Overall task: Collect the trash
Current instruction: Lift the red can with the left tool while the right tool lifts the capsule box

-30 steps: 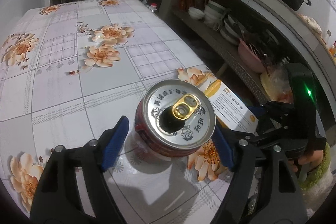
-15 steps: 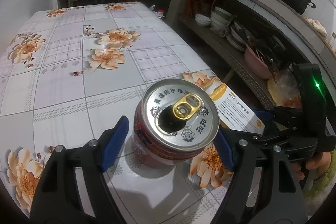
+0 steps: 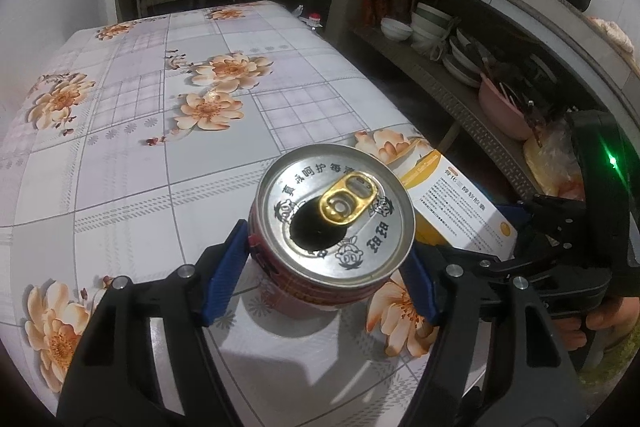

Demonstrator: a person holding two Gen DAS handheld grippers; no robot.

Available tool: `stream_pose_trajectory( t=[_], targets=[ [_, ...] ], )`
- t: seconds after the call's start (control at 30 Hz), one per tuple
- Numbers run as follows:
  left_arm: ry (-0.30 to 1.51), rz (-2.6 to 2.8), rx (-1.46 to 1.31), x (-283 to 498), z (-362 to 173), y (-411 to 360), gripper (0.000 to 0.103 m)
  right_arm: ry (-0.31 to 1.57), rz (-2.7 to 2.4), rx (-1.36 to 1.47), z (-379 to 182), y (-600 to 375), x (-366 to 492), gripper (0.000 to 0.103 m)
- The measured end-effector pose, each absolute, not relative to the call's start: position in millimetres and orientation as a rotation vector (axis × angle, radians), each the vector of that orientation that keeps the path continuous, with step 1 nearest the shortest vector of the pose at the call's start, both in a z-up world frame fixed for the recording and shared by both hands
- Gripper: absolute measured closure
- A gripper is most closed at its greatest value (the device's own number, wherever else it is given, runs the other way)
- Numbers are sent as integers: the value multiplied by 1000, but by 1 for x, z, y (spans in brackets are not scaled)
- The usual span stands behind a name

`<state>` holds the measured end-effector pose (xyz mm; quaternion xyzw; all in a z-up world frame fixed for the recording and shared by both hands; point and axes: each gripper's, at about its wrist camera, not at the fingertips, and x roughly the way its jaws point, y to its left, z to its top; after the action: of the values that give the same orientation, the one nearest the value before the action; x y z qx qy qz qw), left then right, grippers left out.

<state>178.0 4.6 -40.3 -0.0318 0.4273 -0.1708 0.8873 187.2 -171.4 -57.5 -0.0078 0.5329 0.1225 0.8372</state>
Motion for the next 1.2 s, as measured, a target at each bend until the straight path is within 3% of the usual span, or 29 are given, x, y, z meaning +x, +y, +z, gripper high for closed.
stream_pose_trajectory(
  t=[0.3, 1.2],
  targets=[
    [892, -349, -63, 178, -40, 4, 36, 1123, 254, -18, -58, -171, 188, 29],
    [874, -361, -39, 177, -28, 4, 36, 1072, 272, 80, -40, -182, 184, 30]
  ],
)
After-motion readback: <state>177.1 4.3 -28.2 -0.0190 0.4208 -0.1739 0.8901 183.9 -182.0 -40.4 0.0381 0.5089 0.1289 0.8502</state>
